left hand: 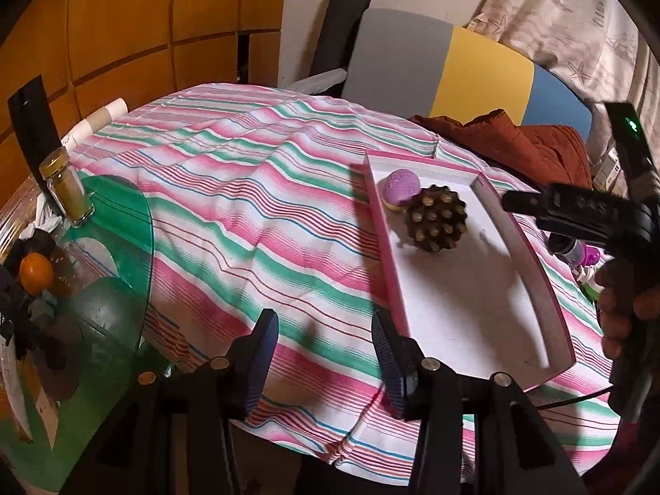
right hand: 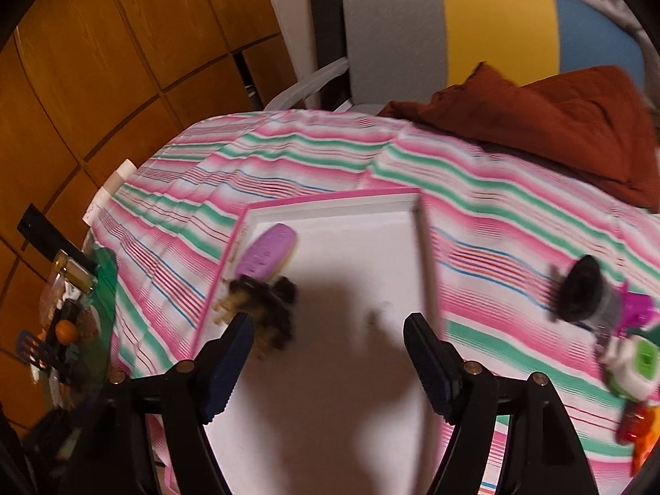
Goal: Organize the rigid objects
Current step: 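Lower the spiky ball into the tray beside the soap, open right tool, then move both tools back over the toy pile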
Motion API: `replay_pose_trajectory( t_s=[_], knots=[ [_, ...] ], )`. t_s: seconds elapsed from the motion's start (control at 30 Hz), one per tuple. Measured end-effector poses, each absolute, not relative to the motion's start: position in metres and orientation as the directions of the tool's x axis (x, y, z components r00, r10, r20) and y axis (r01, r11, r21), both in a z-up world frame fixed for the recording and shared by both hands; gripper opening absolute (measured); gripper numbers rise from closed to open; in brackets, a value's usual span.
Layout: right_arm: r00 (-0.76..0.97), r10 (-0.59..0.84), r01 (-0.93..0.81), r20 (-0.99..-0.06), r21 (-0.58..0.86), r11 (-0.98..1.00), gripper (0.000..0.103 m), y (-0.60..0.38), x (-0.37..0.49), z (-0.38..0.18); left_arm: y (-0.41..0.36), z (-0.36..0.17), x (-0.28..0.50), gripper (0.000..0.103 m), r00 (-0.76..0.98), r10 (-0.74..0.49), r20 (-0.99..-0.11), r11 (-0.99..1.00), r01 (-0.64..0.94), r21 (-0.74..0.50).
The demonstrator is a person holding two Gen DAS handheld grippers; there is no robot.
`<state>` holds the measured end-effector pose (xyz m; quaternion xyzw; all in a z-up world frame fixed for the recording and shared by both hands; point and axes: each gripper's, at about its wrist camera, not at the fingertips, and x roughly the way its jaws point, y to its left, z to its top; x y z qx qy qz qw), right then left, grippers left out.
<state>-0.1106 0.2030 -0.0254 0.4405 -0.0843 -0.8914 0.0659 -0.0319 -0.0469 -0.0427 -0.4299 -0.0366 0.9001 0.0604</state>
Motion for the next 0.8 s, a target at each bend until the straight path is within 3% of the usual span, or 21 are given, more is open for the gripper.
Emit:
replay_pose_trajectory(
  t_s=[0.37,0.8],
  knots=[
    [-0.653,-0.066,-0.052,-0.755,0.132,-0.99,0.078,0.272,-0.057,-0.013,-0.026,-0.023,-0.026,0.047,-0.649,0.154,-0.745,-0.987,-0.138,-0.084],
    [-0.647,0.189,-0.356,-0.739,0.072,-0.932,0.078,0.413,0.004,0.004,0.01,-0.016,-0.02,0.048,-0.638,0.193,-0.745,-0.972,-0.227,-0.057]
  ],
)
